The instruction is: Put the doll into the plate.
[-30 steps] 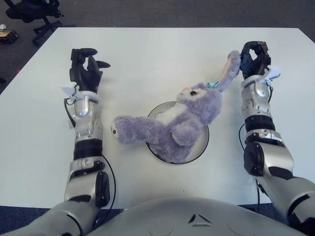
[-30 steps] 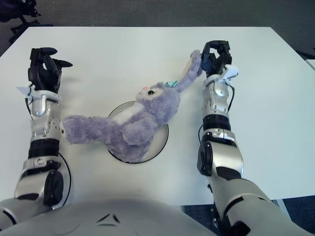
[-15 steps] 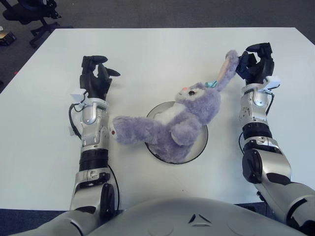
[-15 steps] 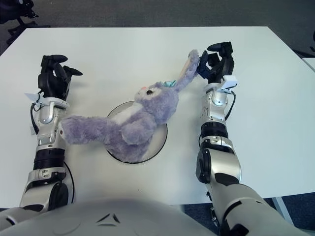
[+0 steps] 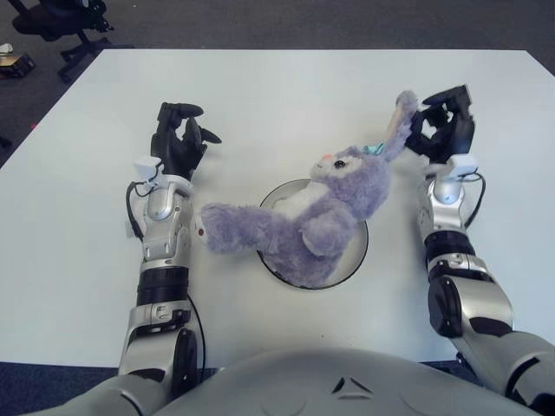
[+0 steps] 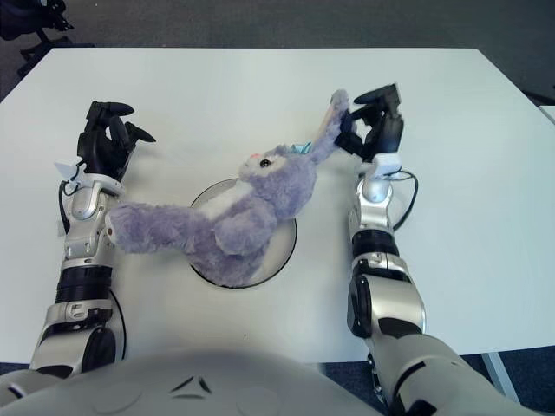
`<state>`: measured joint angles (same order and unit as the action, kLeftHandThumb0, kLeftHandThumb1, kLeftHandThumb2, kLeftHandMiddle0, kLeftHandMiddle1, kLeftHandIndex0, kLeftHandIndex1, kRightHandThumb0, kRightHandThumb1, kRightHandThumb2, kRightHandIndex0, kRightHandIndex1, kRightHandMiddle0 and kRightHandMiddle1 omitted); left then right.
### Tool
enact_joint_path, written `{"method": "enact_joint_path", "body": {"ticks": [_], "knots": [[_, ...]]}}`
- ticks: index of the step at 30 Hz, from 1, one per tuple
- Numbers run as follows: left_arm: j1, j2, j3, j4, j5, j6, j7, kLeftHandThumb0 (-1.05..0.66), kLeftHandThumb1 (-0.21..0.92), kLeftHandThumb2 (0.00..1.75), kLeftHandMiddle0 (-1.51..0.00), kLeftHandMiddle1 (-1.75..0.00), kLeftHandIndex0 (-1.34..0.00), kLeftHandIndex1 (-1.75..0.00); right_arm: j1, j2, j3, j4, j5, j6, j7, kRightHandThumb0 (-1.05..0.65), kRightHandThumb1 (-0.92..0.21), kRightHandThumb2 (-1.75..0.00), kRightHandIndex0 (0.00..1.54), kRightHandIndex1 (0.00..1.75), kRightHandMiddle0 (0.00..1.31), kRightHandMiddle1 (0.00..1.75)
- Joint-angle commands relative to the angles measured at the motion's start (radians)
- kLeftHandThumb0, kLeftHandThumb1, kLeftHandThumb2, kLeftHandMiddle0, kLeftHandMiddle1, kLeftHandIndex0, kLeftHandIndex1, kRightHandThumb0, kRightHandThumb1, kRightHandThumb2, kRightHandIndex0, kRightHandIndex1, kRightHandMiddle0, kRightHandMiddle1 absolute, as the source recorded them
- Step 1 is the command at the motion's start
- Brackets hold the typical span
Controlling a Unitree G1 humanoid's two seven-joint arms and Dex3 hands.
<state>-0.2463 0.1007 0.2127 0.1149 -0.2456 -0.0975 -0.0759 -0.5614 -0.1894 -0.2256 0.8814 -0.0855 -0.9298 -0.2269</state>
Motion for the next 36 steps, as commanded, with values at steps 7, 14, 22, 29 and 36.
{"method": "enact_joint_path", "body": {"ticks": [7, 14, 22, 29, 36], "knots": [[0.016, 0.024, 0.000, -0.045, -0.009, 0.081, -0.022, -0.35, 0.91, 0.52, -0.63, -1.75, -0.22, -1.75, 0.070, -0.029, 0.001, 0.043, -0.019, -0.086, -0.035, -0.38, -0.67, -0.85, 0.88, 1.75, 0.36, 1.75], [0.013, 0.029, 0.000, -0.053, -0.009, 0.104, -0.024, -0.35, 0.92, 0.51, -0.62, -1.75, -0.21, -1.75, 0.076, -0.025, 0.000, 0.032, 0.064, -0.027, 0.057, -0.38, -0.68, -0.84, 0.88, 1.75, 0.36, 1.75], [0.017, 0.030, 0.001, -0.063, -0.010, 0.119, -0.029, -0.35, 0.92, 0.50, -0.61, -1.75, -0.21, -1.75, 0.079, -0.020, -0.002, 0.012, 0.099, 0.019, 0.110, -0.38, -0.68, -0.83, 0.90, 1.75, 0.35, 1.75], [0.025, 0.037, 0.006, -0.070, -0.022, 0.126, -0.048, -0.35, 0.92, 0.50, -0.60, -1.75, -0.21, -1.75, 0.088, -0.021, 0.013, -0.019, 0.080, 0.075, 0.115, -0.38, -0.68, -0.83, 0.91, 1.75, 0.35, 1.75], [0.033, 0.042, 0.008, -0.082, -0.030, 0.131, -0.058, -0.35, 0.92, 0.50, -0.60, -1.75, -0.21, -1.75, 0.120, -0.039, 0.047, -0.098, 0.045, 0.162, 0.128, -0.38, -0.68, -0.83, 0.91, 1.75, 0.35, 1.75]]}}
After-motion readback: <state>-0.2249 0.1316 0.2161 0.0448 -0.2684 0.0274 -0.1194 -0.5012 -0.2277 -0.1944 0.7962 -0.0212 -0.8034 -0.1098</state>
